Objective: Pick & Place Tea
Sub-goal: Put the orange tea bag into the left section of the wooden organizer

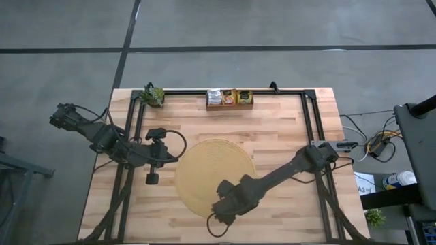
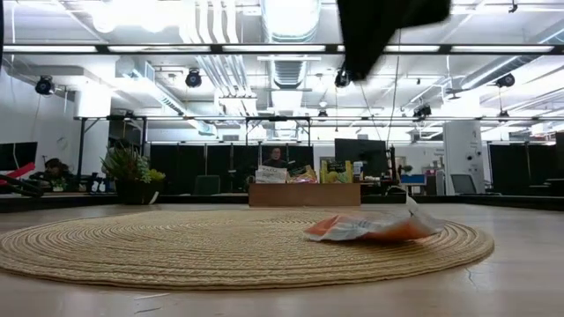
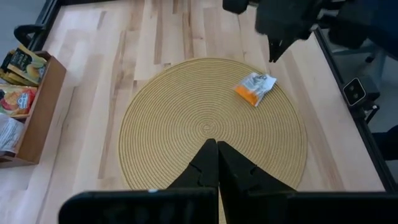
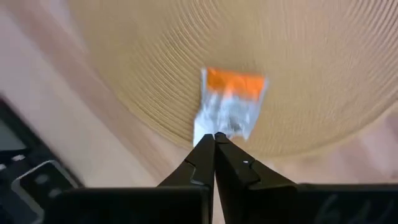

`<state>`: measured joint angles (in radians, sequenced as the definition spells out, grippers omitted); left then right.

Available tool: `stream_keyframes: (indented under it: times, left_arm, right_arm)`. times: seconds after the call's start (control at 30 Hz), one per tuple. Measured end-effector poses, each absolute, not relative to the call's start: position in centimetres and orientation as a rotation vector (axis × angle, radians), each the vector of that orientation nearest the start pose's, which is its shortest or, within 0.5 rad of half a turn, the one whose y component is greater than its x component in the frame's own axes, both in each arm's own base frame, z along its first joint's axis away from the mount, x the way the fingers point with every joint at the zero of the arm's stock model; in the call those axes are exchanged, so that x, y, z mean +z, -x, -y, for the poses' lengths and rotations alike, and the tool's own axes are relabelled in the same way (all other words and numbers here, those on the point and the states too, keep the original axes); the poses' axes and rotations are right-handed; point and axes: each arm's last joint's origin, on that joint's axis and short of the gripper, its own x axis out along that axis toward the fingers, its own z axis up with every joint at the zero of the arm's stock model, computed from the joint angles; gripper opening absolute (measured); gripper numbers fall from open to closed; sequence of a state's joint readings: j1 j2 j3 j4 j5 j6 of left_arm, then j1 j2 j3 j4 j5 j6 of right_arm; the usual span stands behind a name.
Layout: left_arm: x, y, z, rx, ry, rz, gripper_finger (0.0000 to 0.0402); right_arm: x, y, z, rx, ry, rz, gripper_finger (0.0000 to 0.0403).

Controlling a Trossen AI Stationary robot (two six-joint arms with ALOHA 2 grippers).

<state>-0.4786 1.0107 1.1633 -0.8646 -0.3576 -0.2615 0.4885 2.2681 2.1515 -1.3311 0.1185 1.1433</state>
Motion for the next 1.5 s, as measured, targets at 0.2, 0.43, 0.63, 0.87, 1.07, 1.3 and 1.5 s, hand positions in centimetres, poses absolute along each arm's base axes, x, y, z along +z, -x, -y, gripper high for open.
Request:
stream_keyframes:
  times: [0.2,0.43,0.63,0.87,1.07,1.3,1.5]
  left_arm:
    - [36.2,-16.9,7.6,-0.03,-0.036,-0.656,0.0]
    - [36.2,-16.9,7.6,-0.03,-0.035,-0.654,0.0]
    - [36.2,-16.9,7.6,-0.039,-0.059,-0.653,0.0]
    - [36.2,-16.9,7.6,-0.039,-0.06,-0.653,0.0]
    - [36.2,-16.9,7.6,-0.039,-0.058,-0.653,0.0]
    - [36.2,-16.9,7.6,-0.038,-0.057,-0.652,0.0]
    - [36.2,-16.9,7.6,-0.038,-0.057,-0.652,0.0]
  right_arm:
    - [26.0,-40.1,-21.0,-0.561,-0.523,-1.213,0.0008]
    - [25.1,-39.9,-21.5,-0.745,-0.84,-1.242,0.0028]
    - [24.3,-39.4,-22.4,-0.873,-0.959,-1.215,0.0096]
    - [22.8,-39.0,-22.2,-1.077,-1.086,-1.158,0.0176]
    - [21.0,-39.0,-21.7,-1.142,-1.118,-1.188,0.0211]
    - [19.4,-39.4,-20.5,-1.173,-1.122,-1.202,0.0215]
    - [18.7,-39.3,-20.2,-1.194,-1.13,-1.232,0.0215]
